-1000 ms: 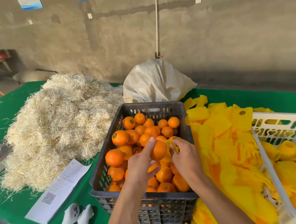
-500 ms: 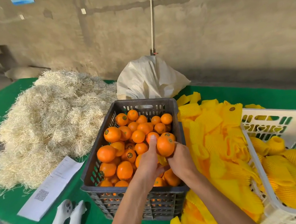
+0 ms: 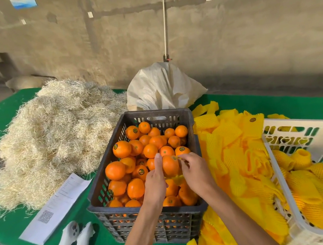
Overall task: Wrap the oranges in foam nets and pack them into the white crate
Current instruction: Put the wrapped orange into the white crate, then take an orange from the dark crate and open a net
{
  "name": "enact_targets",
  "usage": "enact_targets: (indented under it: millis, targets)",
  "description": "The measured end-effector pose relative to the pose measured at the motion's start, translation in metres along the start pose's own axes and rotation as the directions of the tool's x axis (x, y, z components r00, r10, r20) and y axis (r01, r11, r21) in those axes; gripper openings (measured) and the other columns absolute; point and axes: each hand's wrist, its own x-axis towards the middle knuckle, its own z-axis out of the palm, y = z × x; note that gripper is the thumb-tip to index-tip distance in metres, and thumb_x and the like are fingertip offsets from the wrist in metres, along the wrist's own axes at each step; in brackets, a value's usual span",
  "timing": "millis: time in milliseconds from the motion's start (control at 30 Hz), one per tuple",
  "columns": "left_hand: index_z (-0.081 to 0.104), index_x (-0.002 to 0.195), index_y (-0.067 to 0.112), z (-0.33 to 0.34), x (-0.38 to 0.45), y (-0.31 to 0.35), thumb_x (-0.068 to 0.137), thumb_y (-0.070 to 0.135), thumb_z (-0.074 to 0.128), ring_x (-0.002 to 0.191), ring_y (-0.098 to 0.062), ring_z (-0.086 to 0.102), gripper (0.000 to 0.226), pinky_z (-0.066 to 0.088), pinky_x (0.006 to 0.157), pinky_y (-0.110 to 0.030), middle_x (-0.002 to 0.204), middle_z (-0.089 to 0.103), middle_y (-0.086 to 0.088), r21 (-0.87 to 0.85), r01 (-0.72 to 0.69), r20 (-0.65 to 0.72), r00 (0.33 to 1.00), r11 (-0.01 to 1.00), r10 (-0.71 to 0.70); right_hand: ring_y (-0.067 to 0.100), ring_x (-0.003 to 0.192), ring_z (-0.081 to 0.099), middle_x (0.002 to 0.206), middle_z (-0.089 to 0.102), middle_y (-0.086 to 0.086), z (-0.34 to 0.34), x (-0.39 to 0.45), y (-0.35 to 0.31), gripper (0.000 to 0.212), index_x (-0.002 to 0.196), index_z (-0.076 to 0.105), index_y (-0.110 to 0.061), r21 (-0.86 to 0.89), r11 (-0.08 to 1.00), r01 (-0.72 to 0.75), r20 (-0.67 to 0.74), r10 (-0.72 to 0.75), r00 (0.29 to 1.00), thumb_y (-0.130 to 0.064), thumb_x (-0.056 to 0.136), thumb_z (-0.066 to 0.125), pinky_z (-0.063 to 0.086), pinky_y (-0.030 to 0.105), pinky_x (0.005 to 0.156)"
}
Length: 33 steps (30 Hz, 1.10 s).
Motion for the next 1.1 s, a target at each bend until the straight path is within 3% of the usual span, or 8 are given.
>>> enact_targets:
  millis: [100,200,367,467,567,667,833,1100]
  targets:
    - [0.05,0.077,0.016,-0.005,0.003,-0.005,0.087,0.08,0.049,0.065,-0.026,0.037,0.065,0.043,0.063,-0.038,0.071,0.039,-0.012,-0.005,0.025,-0.009,1.0,1.0,-0.025,0.009,0.095,0.058,0.109,0.061,-0.002,-0.007,0.007,-0.001,0.025,0.121,0.069,-0.014,0.011,0.999,0.049,-0.043,-0.048,0.998,-0.026,0.104,0.056,0.041,0.006,0.074]
    - [0.043,0.07,0.016,0.002,0.009,-0.006,0.081,0.074,0.068,0.055,-0.018,0.036,0.064,0.033,0.054,-0.033,0.06,0.04,-0.001,0.119,0.002,-0.158,0.987,0.993,0.017,0.008,0.09,0.054,0.107,0.058,0.0,-0.007,0.004,-0.006,0.023,0.118,0.068,-0.01,-0.026,0.992,0.122,-0.083,-0.123,0.989,-0.022,0.105,0.052,0.041,0.01,0.072]
    - [0.05,0.09,0.015,0.015,0.018,0.008,0.069,0.082,0.071,0.071,-0.016,0.047,0.073,0.035,0.057,-0.026,0.086,0.054,-0.002,0.308,-0.08,-0.365,0.91,0.948,0.195,0.009,0.09,0.056,0.106,0.059,-0.001,-0.006,-0.005,-0.01,0.022,0.116,0.067,-0.01,0.034,0.996,0.082,-0.208,-0.073,0.975,-0.021,0.105,0.051,0.04,0.005,0.07]
    - [0.041,0.116,0.016,0.022,0.018,0.01,0.071,0.073,0.075,0.089,-0.02,0.055,0.081,0.05,0.066,-0.039,0.11,0.057,-0.011,0.214,-0.142,-0.21,0.96,0.967,0.187,0.011,0.097,0.058,0.11,0.06,-0.001,-0.017,-0.003,-0.006,0.02,0.115,0.065,-0.013,0.085,0.996,0.028,-0.243,-0.007,0.97,-0.024,0.105,0.052,0.041,0.006,0.071]
    - [0.034,0.148,0.013,0.031,0.014,0.013,0.083,0.056,0.079,0.124,-0.017,0.055,0.09,0.053,0.095,-0.033,0.141,0.05,-0.002,-0.02,-0.065,-0.03,0.997,0.998,0.064,0.013,0.097,0.058,0.112,0.057,0.001,-0.029,-0.001,-0.001,0.019,0.114,0.063,-0.012,0.073,0.996,0.048,-0.239,-0.029,0.971,-0.023,0.105,0.052,0.042,0.009,0.07]
    - [0.065,0.133,0.007,0.037,0.012,0.017,0.096,0.038,0.07,0.116,-0.026,0.071,0.049,0.058,0.101,-0.043,0.123,0.074,-0.008,-0.279,0.051,0.195,0.981,0.959,0.004,0.016,0.092,0.063,0.107,0.066,0.001,-0.042,-0.002,0.007,0.023,0.116,0.061,-0.013,0.029,0.999,0.025,-0.244,-0.017,0.97,-0.029,0.106,0.049,0.042,0.019,0.069]
    - [0.07,0.118,0.014,0.049,0.011,0.018,0.098,0.024,0.07,0.107,-0.019,0.075,0.022,0.062,0.087,-0.032,0.111,0.079,-0.002,-0.344,0.088,0.265,0.964,0.935,0.007,0.017,0.092,0.066,0.105,0.07,0.002,-0.057,-0.007,0.014,0.024,0.118,0.061,-0.014,-0.062,0.996,0.069,-0.265,-0.083,0.961,-0.029,0.107,0.047,0.046,0.021,0.068]
    - [0.055,0.133,0.02,0.071,0.012,0.027,0.091,0.037,0.078,0.096,0.003,0.059,0.05,0.047,0.075,-0.015,0.118,0.059,0.012,0.265,-0.263,-0.088,0.951,0.928,0.295,0.012,0.093,0.067,0.111,0.067,0.002,-0.073,-0.018,0.006,0.019,0.118,0.06,-0.011,-0.138,0.954,0.265,-0.348,-0.297,0.889,-0.021,0.106,0.05,0.056,0.019,0.068]
